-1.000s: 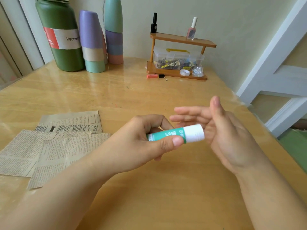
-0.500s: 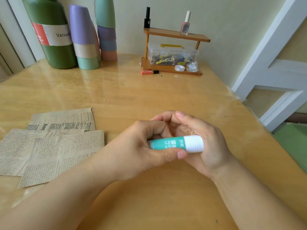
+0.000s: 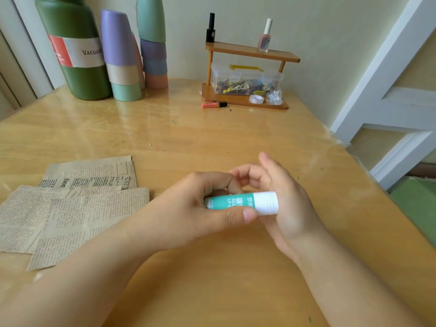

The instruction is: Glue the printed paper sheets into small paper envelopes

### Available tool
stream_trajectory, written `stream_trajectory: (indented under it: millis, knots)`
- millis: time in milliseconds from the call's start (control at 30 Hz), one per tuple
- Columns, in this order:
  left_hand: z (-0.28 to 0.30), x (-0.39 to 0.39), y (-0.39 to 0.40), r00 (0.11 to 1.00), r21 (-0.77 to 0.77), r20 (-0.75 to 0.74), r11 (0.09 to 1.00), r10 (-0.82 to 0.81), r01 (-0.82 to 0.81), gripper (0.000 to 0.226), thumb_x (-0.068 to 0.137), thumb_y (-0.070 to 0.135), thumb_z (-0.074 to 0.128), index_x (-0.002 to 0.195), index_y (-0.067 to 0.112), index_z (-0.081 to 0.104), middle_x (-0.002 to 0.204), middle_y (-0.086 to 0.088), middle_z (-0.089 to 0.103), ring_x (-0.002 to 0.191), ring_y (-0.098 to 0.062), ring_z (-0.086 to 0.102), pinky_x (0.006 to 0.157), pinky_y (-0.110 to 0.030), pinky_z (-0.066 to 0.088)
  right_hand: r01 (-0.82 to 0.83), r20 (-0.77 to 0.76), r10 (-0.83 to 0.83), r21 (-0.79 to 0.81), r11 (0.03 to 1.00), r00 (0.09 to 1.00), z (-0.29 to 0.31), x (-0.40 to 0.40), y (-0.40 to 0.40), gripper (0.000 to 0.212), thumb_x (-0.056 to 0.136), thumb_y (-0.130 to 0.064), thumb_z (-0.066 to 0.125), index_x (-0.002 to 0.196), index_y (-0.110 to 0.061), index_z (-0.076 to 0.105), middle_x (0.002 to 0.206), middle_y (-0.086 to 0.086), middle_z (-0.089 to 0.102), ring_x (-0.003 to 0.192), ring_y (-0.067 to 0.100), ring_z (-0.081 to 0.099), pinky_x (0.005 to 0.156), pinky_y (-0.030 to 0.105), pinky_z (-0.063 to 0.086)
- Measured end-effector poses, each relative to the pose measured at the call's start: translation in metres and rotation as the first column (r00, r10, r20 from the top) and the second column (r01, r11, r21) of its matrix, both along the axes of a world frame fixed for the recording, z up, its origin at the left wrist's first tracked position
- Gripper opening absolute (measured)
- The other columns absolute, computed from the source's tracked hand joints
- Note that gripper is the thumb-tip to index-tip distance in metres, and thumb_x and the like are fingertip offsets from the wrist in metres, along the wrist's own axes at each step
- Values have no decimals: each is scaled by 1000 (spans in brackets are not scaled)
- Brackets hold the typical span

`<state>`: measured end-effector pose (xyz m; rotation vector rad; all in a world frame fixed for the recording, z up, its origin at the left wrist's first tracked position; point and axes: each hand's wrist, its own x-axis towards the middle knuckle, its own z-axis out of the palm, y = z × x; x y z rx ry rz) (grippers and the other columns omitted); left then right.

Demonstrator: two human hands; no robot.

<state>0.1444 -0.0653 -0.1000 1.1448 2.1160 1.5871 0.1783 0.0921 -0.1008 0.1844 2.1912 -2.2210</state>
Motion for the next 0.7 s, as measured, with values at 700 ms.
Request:
stream_trajectory:
  millis: [700]
  knots:
    - [-18, -18, -1, 958, -213, -78, 934, 277, -288, 14, 79, 29, 73, 85, 40, 66, 85, 22, 67, 90, 4, 58, 85, -15, 41, 33, -271, 93, 427, 904, 958, -9, -7, 7, 20, 77, -22, 76, 95, -28, 69, 90, -4, 66, 80, 26, 62, 79, 46, 53]
